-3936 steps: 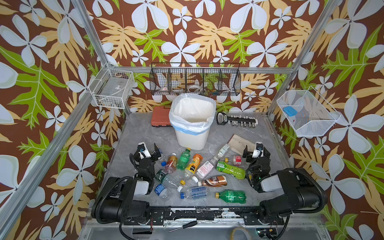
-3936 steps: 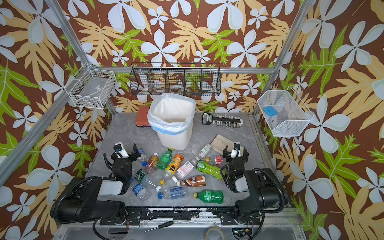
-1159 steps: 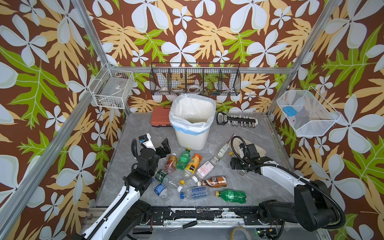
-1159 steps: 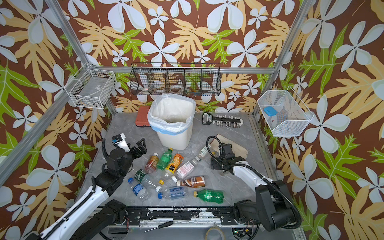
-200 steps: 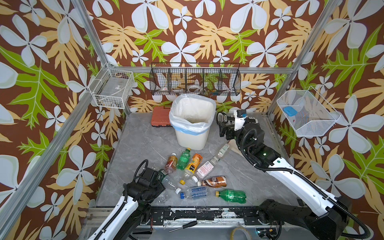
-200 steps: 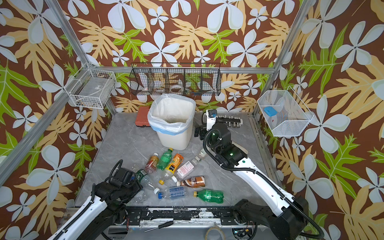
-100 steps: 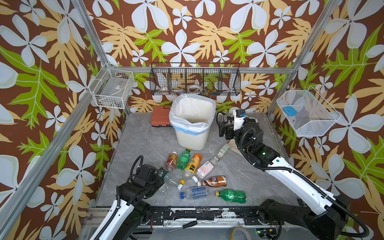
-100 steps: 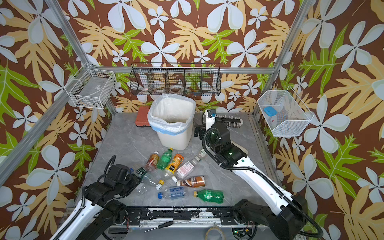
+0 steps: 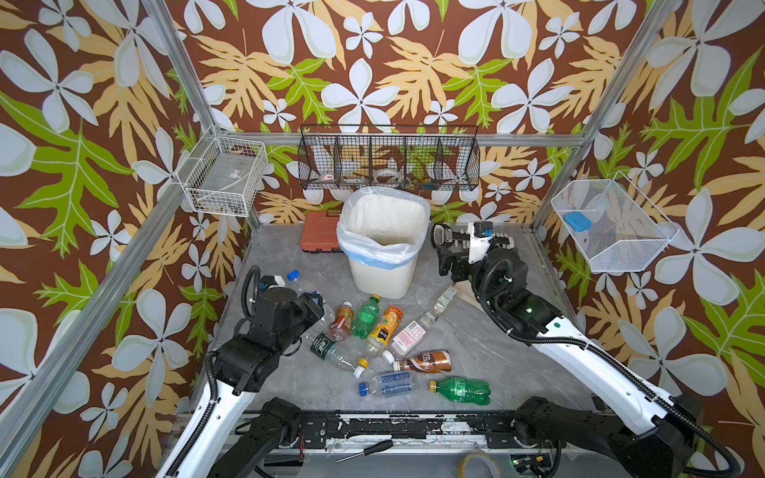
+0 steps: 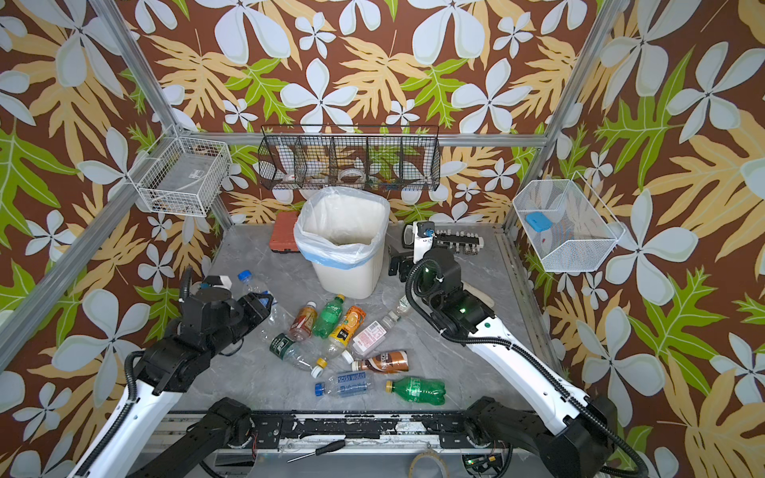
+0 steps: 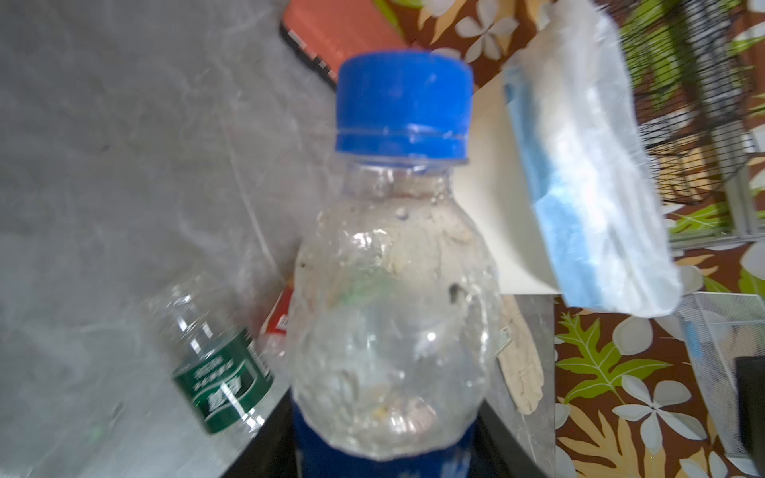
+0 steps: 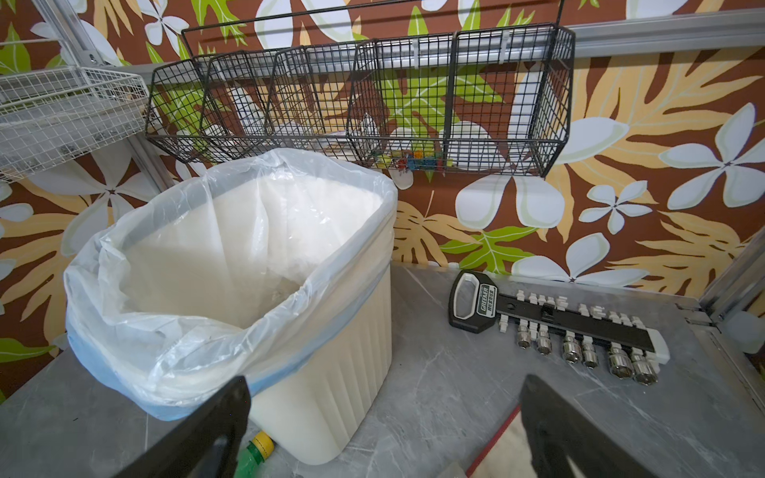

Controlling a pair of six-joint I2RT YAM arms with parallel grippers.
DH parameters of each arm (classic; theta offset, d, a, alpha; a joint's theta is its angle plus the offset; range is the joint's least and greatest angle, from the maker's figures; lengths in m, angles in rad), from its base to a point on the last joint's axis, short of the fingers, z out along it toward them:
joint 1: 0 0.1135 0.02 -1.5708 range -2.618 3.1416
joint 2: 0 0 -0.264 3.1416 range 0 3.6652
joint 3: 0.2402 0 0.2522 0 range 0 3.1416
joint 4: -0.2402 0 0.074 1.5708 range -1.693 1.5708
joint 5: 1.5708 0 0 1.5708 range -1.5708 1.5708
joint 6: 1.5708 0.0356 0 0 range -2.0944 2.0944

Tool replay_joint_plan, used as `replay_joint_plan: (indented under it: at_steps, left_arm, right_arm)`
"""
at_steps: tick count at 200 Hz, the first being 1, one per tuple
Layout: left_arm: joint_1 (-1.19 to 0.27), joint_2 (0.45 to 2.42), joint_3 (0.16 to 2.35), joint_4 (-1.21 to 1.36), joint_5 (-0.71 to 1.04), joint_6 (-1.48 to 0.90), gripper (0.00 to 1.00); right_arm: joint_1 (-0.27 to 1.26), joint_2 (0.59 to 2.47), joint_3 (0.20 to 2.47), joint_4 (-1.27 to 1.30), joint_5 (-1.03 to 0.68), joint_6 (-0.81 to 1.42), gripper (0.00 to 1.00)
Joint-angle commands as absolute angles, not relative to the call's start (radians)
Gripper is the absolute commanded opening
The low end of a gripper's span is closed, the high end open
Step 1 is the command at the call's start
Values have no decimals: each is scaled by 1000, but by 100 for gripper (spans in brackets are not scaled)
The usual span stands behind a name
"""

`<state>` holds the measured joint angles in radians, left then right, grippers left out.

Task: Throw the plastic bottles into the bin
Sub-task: 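Lift the blue-cap bottle with the left gripper and carry it over the bin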

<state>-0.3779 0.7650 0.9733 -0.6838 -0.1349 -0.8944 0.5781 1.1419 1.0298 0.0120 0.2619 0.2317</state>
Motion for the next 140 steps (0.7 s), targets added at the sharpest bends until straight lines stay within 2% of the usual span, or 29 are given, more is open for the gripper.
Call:
replay_joint_plan:
  at_steps: [1,31,74,140]
  left_arm:
    - [-379,856,1059,-409,-140,-751,50]
    - [-379,1019,1205,-224,-64,-652,49]
    - [-383,1259,1440,-113,14,-574,50]
    - [-454,1667,1765,-143,89,-552,50]
  right_arm:
    - [578,1123,1020,-18,296,249,100]
    - [578,1073,991,-57,337,262,100]
    - [578,1029,965,-104,385,282,100]
    - [577,1032,972,-139,413,281,100]
